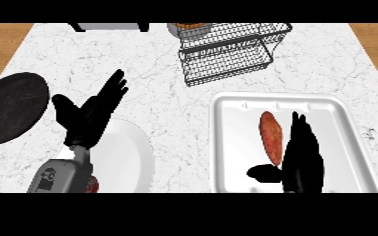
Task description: Pick the sweet potato from the tray and place it in the tiered basket
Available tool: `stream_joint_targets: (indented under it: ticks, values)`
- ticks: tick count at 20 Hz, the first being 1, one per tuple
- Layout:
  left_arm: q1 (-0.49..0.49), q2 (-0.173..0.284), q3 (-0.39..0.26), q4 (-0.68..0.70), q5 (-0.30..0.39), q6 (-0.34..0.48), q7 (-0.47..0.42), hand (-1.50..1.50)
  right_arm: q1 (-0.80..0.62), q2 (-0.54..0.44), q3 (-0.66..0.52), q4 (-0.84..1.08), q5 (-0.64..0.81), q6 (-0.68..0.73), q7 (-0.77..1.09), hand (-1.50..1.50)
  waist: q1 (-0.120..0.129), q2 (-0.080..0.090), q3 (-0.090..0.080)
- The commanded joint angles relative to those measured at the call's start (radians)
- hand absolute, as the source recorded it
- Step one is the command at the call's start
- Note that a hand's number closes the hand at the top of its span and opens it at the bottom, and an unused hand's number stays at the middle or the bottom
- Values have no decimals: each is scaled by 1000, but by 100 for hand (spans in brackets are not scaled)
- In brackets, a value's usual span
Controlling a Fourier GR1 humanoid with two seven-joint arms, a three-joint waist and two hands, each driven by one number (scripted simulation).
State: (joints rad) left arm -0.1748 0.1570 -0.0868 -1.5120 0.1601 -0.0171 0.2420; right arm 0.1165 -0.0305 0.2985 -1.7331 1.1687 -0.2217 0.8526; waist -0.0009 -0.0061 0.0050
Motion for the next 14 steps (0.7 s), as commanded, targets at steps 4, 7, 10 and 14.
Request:
stream_joint_targets:
  ticks: [4, 7, 10, 14]
  values:
    - [-72, -18, 50, 123, 4, -33, -17, 0, 11, -32, -53, 25, -64, -15, -69, -150, -4, 7, -5]
    - [-37, -49, 4, 118, -47, -10, -54, 0, -47, -17, -82, 180, -56, -86, -115, -150, -1, 7, -5]
    - [-8, -40, 19, 52, -32, -13, 4, 0, -92, -8, -101, 143, -71, -37, -86, -150, 1, 6, -5]
    - [14, -26, 28, 57, -37, -45, -49, 0, -60, -42, -116, 217, -147, -65, -211, -150, 1, 7, -5]
